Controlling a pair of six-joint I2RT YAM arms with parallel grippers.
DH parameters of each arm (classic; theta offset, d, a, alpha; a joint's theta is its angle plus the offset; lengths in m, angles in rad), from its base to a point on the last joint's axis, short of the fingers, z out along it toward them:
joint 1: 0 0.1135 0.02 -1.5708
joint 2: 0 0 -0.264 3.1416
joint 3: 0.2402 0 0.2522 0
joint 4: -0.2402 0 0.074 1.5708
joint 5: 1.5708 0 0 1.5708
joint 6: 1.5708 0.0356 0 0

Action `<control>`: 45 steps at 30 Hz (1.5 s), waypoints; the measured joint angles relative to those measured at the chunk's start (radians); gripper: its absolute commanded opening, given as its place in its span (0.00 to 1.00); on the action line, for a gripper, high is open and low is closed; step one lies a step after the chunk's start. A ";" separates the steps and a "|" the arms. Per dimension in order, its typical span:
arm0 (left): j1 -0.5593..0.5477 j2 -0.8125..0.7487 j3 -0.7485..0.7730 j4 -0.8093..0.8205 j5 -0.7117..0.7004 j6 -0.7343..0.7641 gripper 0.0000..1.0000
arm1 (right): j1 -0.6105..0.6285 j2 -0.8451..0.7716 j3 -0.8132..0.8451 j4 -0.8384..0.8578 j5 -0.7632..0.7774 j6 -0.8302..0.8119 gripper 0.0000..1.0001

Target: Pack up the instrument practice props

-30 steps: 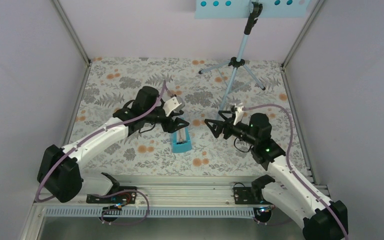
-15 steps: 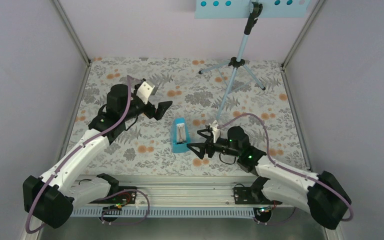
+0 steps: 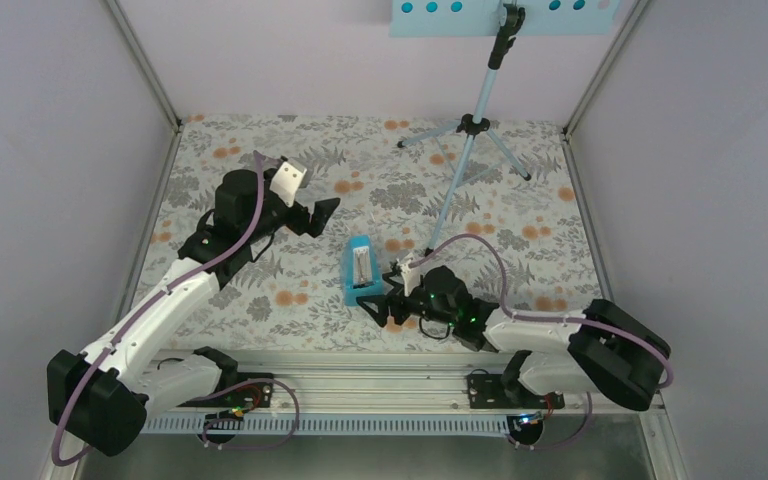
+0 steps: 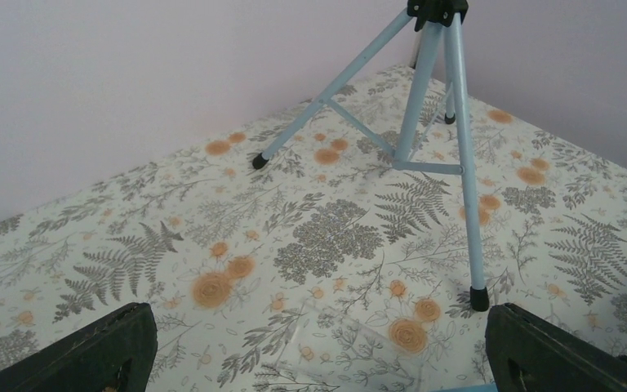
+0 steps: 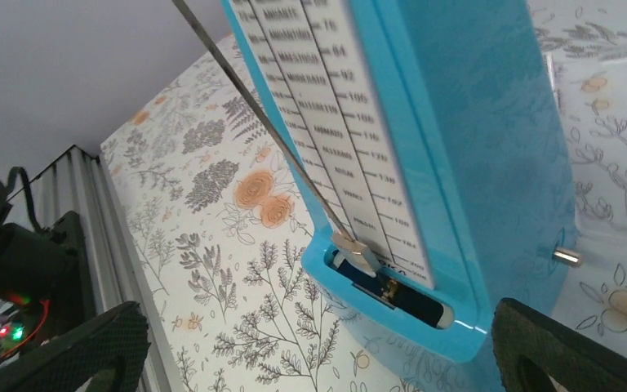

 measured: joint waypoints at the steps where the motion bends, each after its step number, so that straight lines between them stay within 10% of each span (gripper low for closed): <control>1: 0.000 0.000 0.000 0.000 -0.004 0.000 1.00 | 0.014 0.013 0.000 0.016 0.030 0.014 1.00; 23: 0.000 -0.008 0.000 0.000 -0.061 0.000 1.00 | 0.281 0.200 0.083 0.123 0.184 0.057 1.00; 33: 0.000 -0.008 0.000 0.000 -0.071 0.000 1.00 | -0.011 -0.092 -0.104 0.084 0.158 0.112 0.99; 45: 0.000 -0.007 0.000 0.000 -0.074 0.000 1.00 | -0.074 0.189 0.000 0.165 -0.166 0.040 1.00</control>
